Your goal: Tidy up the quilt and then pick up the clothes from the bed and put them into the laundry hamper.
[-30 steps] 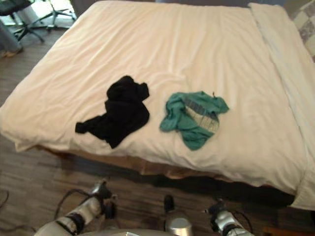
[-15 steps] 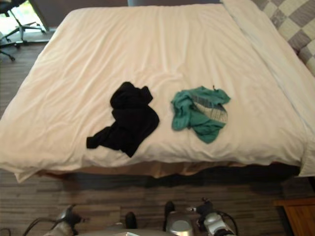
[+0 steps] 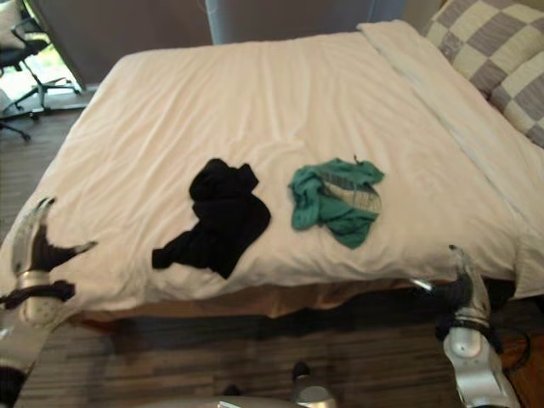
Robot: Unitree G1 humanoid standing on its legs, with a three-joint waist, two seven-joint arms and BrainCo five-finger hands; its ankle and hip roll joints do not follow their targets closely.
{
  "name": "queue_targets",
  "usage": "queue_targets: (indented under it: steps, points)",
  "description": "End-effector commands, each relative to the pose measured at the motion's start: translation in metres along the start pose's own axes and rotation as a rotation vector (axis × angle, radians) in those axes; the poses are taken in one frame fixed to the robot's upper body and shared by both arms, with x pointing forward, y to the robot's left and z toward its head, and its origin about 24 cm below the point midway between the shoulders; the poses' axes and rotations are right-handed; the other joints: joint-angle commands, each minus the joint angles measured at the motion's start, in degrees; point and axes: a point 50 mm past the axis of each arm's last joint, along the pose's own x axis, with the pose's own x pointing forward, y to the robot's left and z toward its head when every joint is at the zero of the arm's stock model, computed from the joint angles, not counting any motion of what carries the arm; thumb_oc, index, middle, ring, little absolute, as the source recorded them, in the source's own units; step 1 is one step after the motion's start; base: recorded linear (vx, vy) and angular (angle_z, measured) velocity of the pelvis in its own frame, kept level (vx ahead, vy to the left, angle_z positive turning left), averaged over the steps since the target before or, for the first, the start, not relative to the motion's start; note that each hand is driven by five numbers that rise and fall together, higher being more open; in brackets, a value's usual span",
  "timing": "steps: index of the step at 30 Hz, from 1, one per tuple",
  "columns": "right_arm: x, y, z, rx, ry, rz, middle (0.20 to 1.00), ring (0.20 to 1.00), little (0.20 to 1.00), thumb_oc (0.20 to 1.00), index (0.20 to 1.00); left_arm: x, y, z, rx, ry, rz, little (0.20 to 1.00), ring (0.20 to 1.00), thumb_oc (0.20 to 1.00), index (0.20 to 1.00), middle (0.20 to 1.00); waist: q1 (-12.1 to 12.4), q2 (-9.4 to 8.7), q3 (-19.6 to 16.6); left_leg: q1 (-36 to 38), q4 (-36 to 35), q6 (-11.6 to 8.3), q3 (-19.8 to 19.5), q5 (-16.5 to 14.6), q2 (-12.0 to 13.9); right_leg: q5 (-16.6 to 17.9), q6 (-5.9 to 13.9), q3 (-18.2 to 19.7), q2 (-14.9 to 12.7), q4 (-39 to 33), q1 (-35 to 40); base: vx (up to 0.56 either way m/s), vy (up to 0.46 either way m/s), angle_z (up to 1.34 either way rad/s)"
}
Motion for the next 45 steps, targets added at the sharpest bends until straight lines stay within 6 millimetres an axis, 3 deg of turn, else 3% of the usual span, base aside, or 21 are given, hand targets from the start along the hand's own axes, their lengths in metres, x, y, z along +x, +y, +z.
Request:
queue_targets:
  steps: [1, 4, 5, 7, 8, 18, 19, 20, 26, 27, 28, 29, 30, 33, 34, 36, 39, 41, 43, 44, 45]
  points:
    - [0.024, 0.015, 0.049, 0.044, -0.158, -0.014, 1.000, 1.000, 1.000, 1.000, 1.000, 0.017, -0.010, 0.019, -0.023, -0.060, -0.027, 1.000, 1.000, 1.000, 1.000, 1.000, 0.05, -4.99, 1.09, 0.49, -0.09, -3.25, 1.04, -4.19, 1.42, 0.74, 8.34, 1.45, -8.39, -7.58, 4.79, 0.00, 0.000, 0.00]
    - [0.033, 0.024, 0.084, 0.063, -0.268, 0.002, 1.000, 1.000, 1.000, 1.000, 1.000, 0.024, -0.041, 0.040, 0.033, -0.105, -0.148, 1.000, 1.000, 1.000, 1.000, 1.000, -0.54, -5.02, 2.04, 0.23, -0.09, -3.32, 1.83, -3.95, 1.78, 0.92, 8.10, 2.10, -8.18, -7.59, 4.01, -0.02, -0.027, -0.11]
    - [0.033, 0.024, 0.084, 0.063, -0.268, 0.002, 1.000, 1.000, 1.000, 1.000, 1.000, 0.025, -0.042, 0.041, 0.033, -0.105, -0.148, 1.000, 1.000, 1.000, 1.000, 1.000, -0.49, -5.01, 2.07, 0.24, -0.09, -3.32, 1.86, -3.96, 1.78, 0.93, 8.09, 2.13, -8.17, -7.58, 4.00, -0.07, -0.010, -0.15]
    - [0.031, 0.035, 0.122, 0.134, -0.390, 0.036, 1.000, 1.000, 1.000, 1.000, 1.000, 0.034, -0.067, 0.058, 0.090, -0.118, -0.224, 1.000, 1.000, 1.000, 1.000, 1.000, -1.99, -5.10, 3.99, -1.29, -0.09, -3.33, 3.40, -3.40, 2.26, 1.85, 8.33, 3.51, -7.79, -7.52, 0.91, -0.14, -0.021, -0.20]
    - [0.029, 0.037, 0.129, 0.153, -0.411, 0.046, 1.000, 1.000, 1.000, 1.000, 1.000, 0.037, -0.071, 0.063, 0.102, -0.121, -0.233, 1.000, 1.000, 1.000, 1.000, 1.000, -2.32, -5.15, 4.45, -1.95, -0.09, -3.38, 3.83, -3.15, 2.35, 2.14, 8.43, 3.87, -7.67, -7.55, 0.06, -0.14, -0.021, -0.35]
    - [0.013, 0.046, 0.143, 0.234, -0.500, 0.141, 1.000, 1.000, 1.000, 1.000, 1.000, 0.054, -0.103, 0.083, 0.237, -0.124, -0.353, 1.000, 1.000, 1.000, 1.000, 1.000, -5.17, -5.26, 6.81, -7.80, -0.09, -4.40, 6.29, -0.63, 3.80, 3.78, 9.08, 4.47, -7.01, -7.35, -6.93, -0.05, -0.021, -0.22]
    - [0.012, 0.046, 0.143, 0.234, -0.504, 0.145, 1.000, 1.000, 1.000, 1.000, 1.000, 0.053, -0.106, 0.084, 0.251, -0.129, -0.371, 0.915, 0.915, 0.915, 0.915, 0.915, -5.31, -5.23, 6.92, -8.08, -0.09, -4.51, 6.34, -0.48, 3.95, 3.84, 9.11, 4.39, -7.02, -7.39, -7.11, 0.00, -0.022, -0.05]
    - [0.013, 0.044, 0.145, 0.232, -0.516, 0.142, 1.000, 1.000, 1.000, 1.000, 1.000, 0.049, -0.114, 0.084, 0.263, -0.123, -0.412, 0.200, 0.200, 0.200, 0.200, 0.200, -5.46, -4.98, 7.21, -8.46, -0.09, -4.71, 6.45, -0.29, 4.19, 3.84, 9.10, 4.11, -7.03, -7.37, -7.50, 0.01, -0.036, -0.03]
    - [0.025, 0.025, 0.162, 0.157, -0.595, 0.076, 1.000, 1.000, 1.000, 1.000, 1.000, 0.018, -0.135, 0.066, 0.193, -0.070, -0.511, 0.200, 0.200, 0.200, 0.200, 0.200, -3.83, -4.25, 7.18, -8.31, -0.09, -5.11, 5.54, -0.28, 4.59, 3.01, 8.67, 2.69, -7.04, -6.92, -6.83, 0.03, -0.046, 0.08]
    - [0.034, 0.012, 0.170, 0.089, -0.633, 0.031, 1.000, 1.000, 1.000, 1.000, 1.000, 0.001, -0.140, 0.051, 0.150, -0.026, -0.552, 0.200, 0.200, 0.200, 0.200, 0.200, -2.57, -4.01, 7.16, -8.14, -0.09, -5.21, 4.91, -0.14, 4.74, 2.63, 8.30, 2.17, -7.01, -6.63, -6.25, 0.03, -0.068, 0.04]
    - [0.034, 0.012, 0.170, 0.089, -0.635, 0.031, 1.000, 1.000, 1.000, 1.000, 1.000, 0.001, -0.139, 0.051, 0.150, -0.025, -0.551, 0.200, 0.200, 0.200, 0.200, 0.200, -2.66, -4.00, 7.01, -8.44, -0.09, -5.21, 4.90, 0.08, 4.77, 2.82, 8.22, 2.18, -6.98, -6.65, -6.53, 0.04, -0.102, 0.10]
    - [0.045, -0.002, 0.179, 0.019, -0.656, -0.013, 1.000, 1.000, 1.000, 1.000, 1.000, -0.019, -0.141, 0.032, 0.120, 0.032, -0.587, 0.200, 0.200, 0.200, 0.200, 0.200, -1.07, -3.64, 7.18, -8.02, -0.09, -5.30, 4.04, 0.05, 4.78, 2.15, 7.82, 1.62, -6.96, -6.23, -5.74, 0.01, -0.056, 0.15]
    - [0.046, -0.002, 0.179, 0.020, -0.657, -0.013, 1.000, 1.000, 1.000, 1.000, 1.000, -0.019, -0.141, 0.032, 0.120, 0.033, -0.586, 0.200, 0.200, 0.200, 0.200, 0.200, -1.15, -3.65, 7.11, -8.25, -0.09, -5.30, 4.02, 0.26, 4.80, 2.33, 7.75, 1.63, -6.94, -6.26, -5.94, 0.02, -0.086, 0.35]
    - [0.077, -0.022, 0.187, -0.080, -0.604, -0.074, 1.000, 1.000, 1.000, 1.000, 1.000, -0.055, -0.135, -0.012, 0.067, 0.210, -0.607, 0.200, 0.200, 0.200, 0.200, 0.200, 2.51, -2.24, 7.53, -8.44, -0.09, -5.69, 1.89, 0.83, 4.36, 1.39, 7.16, 0.08, -7.04, -5.42, -5.11, 0.00, -0.071, 0.22]
    - [0.077, -0.022, 0.188, -0.080, -0.607, -0.074, 1.000, 1.000, 1.000, 1.000, 1.000, -0.055, -0.135, -0.013, 0.066, 0.211, -0.605, 0.200, 0.200, 0.200, 0.200, 0.200, 2.33, -2.23, 7.40, -8.76, -0.09, -5.69, 1.83, 1.02, 4.38, 1.57, 7.10, 0.04, -7.01, -5.47, -5.38, -0.01, -0.070, 0.09]
    - [0.101, -0.037, 0.179, -0.122, -0.491, -0.099, 1.000, 1.000, 1.000, 1.000, 1.000, -0.076, -0.129, -0.036, 0.079, 0.291, -0.631, 0.200, 0.200, 0.200, 0.200, 0.200, 4.72, -0.88, 7.40, -9.38, -0.09, -6.23, 0.04, 1.54, 3.97, 1.17, 6.77, -2.06, -7.25, -5.65, -4.42, 0.02, -0.079, 0.39]
    - [0.108, -0.038, 0.175, -0.128, -0.448, -0.100, 1.000, 1.000, 1.000, 1.000, 1.000, -0.080, -0.129, -0.040, 0.067, 0.313, -0.630, 0.200, 0.200, 0.200, 0.200, 0.200, 5.02, -0.42, 7.43, -9.71, -0.09, -6.36, -0.63, 1.79, 3.89, 1.12, 6.72, -2.90, -7.35, -5.76, -4.19, 0.02, -0.054, 0.67]
    - [0.131, -0.060, 0.163, -0.185, -0.303, -0.142, 1.000, 1.000, 1.000, 1.000, 1.000, -0.096, -0.125, -0.052, 0.009, 0.384, -0.621, 0.200, 0.200, 0.200, 0.200, 0.200, 7.31, 1.42, 7.96, -10.81, -0.09, -7.02, -2.39, 2.77, 3.42, 0.98, 6.68, -4.86, -7.57, -6.01, -3.80, -0.01, -0.063, 0.36]
    - [0.145, -0.078, 0.139, -0.189, -0.118, -0.161, 1.000, 1.000, 1.000, 1.000, 1.000, -0.104, -0.129, -0.052, -0.060, 0.421, -0.615, 0.200, 0.200, 0.200, 0.200, 0.200, 8.79, 3.12, 7.96, -12.82, -0.09, -7.80, -3.52, 3.97, 2.98, 1.27, 6.59, -6.53, -7.74, -6.76, -4.32, -0.03, -0.049, 0.51]
    - [0.145, -0.078, 0.140, -0.189, -0.121, -0.162, 1.000, 1.000, 1.000, 1.000, 1.000, -0.104, -0.129, -0.052, -0.062, 0.422, -0.614, 0.200, 0.200, 0.200, 0.200, 0.200, 8.58, 3.22, 7.96, -12.93, -0.09, -7.80, -3.64, 4.00, 2.99, 1.28, 6.59, -6.65, -7.72, -6.79, -4.34, -0.03, -0.049, 0.72]
    - [0.146, -0.082, 0.112, -0.191, 0.030, -0.141, 1.000, 1.000, 1.000, 1.000, 1.000, -0.112, -0.138, -0.045, -0.111, 0.427, -0.644, 0.200, 0.200, 0.200, 0.200, 0.200, 9.51, 4.41, 8.28, -14.05, -0.09, -8.37, -4.28, 4.70, 2.68, 1.38, 6.55, -7.86, -7.84, -7.60, -4.32, -0.02, -0.026, 0.63]
